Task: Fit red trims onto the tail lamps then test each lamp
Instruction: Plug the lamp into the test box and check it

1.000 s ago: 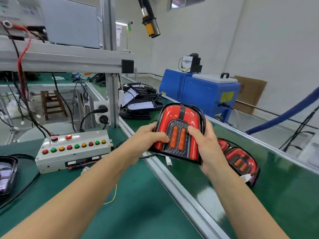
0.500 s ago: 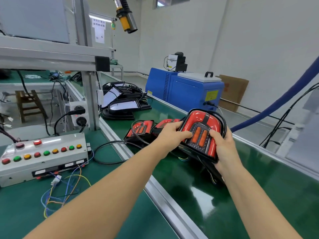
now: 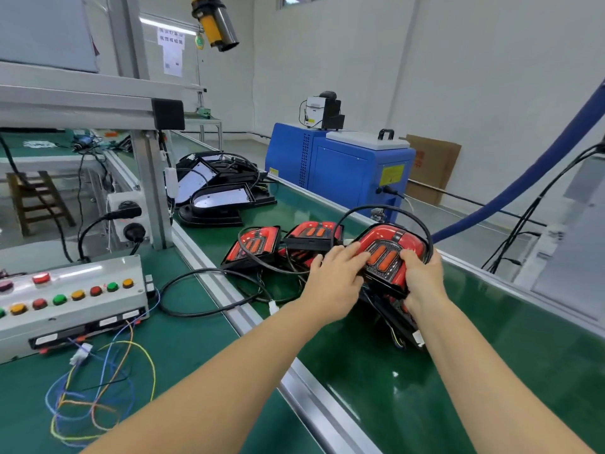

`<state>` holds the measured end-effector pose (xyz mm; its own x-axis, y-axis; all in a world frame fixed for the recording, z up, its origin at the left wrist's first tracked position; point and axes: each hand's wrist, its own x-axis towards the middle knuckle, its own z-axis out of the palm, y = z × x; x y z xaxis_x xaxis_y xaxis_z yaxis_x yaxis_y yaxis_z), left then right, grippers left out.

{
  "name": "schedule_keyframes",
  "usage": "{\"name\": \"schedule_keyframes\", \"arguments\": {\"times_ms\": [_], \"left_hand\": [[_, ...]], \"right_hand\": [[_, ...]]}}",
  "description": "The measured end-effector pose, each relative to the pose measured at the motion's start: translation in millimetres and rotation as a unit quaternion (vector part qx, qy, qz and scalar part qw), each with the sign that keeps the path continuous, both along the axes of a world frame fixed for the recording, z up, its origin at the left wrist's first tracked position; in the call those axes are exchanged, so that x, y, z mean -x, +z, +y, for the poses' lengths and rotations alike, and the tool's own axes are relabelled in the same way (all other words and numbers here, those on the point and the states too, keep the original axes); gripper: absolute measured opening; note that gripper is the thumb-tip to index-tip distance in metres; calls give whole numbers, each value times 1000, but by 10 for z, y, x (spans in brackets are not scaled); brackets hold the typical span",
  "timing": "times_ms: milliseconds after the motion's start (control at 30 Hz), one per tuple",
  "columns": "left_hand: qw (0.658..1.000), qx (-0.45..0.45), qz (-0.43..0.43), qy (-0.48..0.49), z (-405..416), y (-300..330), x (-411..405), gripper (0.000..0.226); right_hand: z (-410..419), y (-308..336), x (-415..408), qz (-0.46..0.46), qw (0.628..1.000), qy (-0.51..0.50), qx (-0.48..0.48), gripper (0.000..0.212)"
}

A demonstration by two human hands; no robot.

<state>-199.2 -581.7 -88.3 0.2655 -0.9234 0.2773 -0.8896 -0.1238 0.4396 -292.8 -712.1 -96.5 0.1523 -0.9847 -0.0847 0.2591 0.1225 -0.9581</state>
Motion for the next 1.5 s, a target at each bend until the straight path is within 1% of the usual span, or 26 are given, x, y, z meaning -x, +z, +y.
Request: {"name": "schedule_keyframes", "arguments": {"times_ms": [67, 133, 267, 400, 467, 533, 600, 700, 767, 833, 933, 1000, 1200, 1367, 1500], "left_hand": [[998, -12, -66, -10, -5, -93, 37, 51], [994, -23, -101, -17, -6, -155, 55, 53], [992, -58, -112, -29, -15, -203, 34, 56], [992, -71, -103, -26, -22, -206, 10, 57], [991, -78, -102, -25, -27, -201, 10, 58], [990, -87, -108, -25, -38, -203, 10, 59], [989, -93, -112, -26, -45, -208, 10, 60], [989, -96, -107, -26, -48, -222, 7, 63], [989, -97, -106, -29, -47, -235, 9, 63], [989, -99, -106, -31, -42, -241, 6, 62], [988, -107, -104, -31, -39, -239, 1, 63], [988, -110, -100, -33, -33, -227, -6, 62], [989, -114, -93, -25, 22, -189, -35, 62], [989, -110, -102, -14, 104, -150, -72, 62], [985, -128, -112, 7, 251, -149, -146, 61]], "right_hand": [[-23, 11, -53, 23, 1000, -13, 8, 59], [-53, 6, -95, 41, 999, -24, 9, 59], [-95, -3, -152, 115, 993, -31, 17, 63], [-118, 42, -204, 191, 981, -33, 23, 61], [-136, 62, -222, 234, 971, -41, 33, 58], [-136, 74, -228, 289, 954, -54, 54, 62], [-104, 70, -222, 370, 921, -58, 109, 66], [-8, 46, -225, 510, 832, -52, 213, 64], [46, 31, -226, 585, 770, -40, 251, 59], [82, 24, -227, 639, 720, -20, 270, 56], [106, 51, -224, 677, 680, -6, 282, 55], [125, 79, -226, 691, 665, 4, 284, 56], [185, 111, -208, 714, 639, 26, 286, 58], [261, 127, -209, 728, 624, 57, 277, 58], [396, 162, -265, 722, 620, 68, 299, 55]]}}
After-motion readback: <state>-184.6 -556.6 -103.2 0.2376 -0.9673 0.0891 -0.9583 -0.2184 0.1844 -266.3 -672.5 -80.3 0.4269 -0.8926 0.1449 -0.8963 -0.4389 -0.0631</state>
